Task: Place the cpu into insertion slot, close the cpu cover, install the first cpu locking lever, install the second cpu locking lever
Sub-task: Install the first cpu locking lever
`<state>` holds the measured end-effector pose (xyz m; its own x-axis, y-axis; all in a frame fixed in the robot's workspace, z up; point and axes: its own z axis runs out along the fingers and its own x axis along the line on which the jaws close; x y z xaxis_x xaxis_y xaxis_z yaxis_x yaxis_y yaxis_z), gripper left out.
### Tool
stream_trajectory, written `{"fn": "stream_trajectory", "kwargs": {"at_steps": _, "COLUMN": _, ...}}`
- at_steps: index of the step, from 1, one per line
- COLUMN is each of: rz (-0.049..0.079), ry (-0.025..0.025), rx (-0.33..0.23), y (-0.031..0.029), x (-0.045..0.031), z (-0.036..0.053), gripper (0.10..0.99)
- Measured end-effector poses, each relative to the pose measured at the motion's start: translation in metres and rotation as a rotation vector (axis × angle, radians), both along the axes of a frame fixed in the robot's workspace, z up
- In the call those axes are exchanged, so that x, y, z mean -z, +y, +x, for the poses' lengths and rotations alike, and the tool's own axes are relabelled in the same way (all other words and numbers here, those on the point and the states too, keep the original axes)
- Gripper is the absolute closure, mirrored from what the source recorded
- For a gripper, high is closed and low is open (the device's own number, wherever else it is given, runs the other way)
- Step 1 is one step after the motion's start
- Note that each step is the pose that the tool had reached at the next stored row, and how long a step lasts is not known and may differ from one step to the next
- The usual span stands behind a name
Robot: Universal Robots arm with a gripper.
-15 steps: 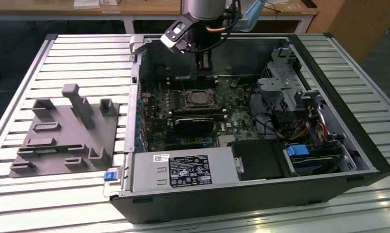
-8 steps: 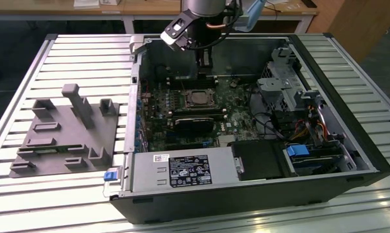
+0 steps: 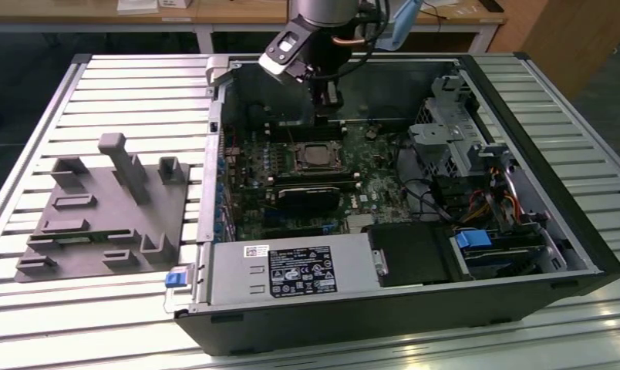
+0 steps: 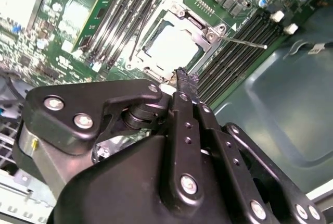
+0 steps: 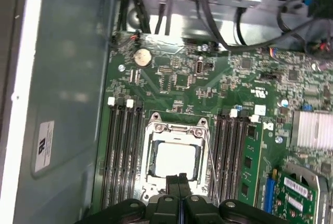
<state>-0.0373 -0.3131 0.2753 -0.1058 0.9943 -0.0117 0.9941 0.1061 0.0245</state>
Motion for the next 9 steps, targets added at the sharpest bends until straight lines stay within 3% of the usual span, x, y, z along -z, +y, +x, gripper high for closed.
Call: {"fn": "stream_trajectory", "kwargs": {"at_steps": 9, "rz": 0.000, "ry": 0.0000, "rx": -0.150, "y": 0.0000, "x": 0.0000, "z": 0.0000, "gripper": 0.980}}
